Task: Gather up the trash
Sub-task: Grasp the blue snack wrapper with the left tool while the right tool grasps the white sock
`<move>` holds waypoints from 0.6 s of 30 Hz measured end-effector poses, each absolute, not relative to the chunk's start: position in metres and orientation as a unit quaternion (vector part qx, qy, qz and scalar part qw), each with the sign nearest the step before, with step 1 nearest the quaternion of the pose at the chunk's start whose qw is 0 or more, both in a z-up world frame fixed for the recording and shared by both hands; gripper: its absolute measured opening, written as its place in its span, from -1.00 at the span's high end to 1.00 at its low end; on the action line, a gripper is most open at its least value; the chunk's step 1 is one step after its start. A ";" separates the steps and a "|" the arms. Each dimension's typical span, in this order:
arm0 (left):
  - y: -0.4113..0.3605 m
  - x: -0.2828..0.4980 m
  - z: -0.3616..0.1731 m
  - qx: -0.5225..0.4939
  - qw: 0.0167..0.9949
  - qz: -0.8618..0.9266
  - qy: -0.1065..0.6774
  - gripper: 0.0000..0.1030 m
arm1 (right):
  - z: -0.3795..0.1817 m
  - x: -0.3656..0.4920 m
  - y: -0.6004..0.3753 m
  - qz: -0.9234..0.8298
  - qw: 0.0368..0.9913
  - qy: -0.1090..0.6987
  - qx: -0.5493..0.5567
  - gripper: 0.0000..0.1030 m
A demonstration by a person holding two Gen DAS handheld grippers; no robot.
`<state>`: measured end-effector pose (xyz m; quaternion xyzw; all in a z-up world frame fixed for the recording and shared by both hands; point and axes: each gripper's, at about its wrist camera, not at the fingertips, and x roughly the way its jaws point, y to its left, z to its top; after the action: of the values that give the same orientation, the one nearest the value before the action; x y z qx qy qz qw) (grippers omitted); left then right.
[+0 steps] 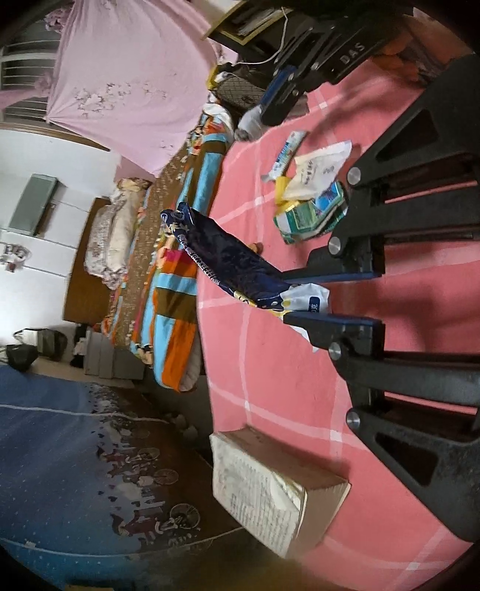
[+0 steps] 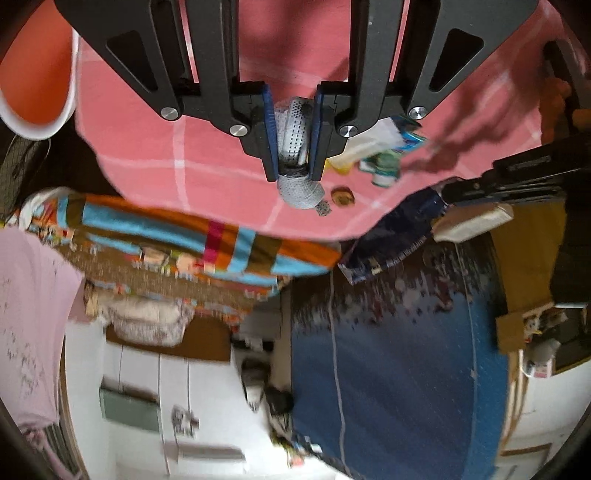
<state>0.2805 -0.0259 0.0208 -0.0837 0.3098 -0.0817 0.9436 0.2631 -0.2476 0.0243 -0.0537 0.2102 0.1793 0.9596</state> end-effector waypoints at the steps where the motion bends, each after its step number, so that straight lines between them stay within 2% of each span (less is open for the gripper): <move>1: -0.025 0.278 0.022 -0.085 0.946 -0.083 0.302 1.00 | 0.027 0.258 -0.249 0.180 0.962 0.197 -0.053 0.73; 18: -0.083 0.228 0.066 -0.063 0.978 -0.122 0.158 1.00 | 0.052 0.209 -0.291 0.131 0.990 0.039 0.019 0.73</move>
<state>0.2283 -0.0832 0.0659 -0.0626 0.1579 -0.1219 0.9779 0.2087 -0.2909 0.0523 0.0190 0.0393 0.1305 0.9905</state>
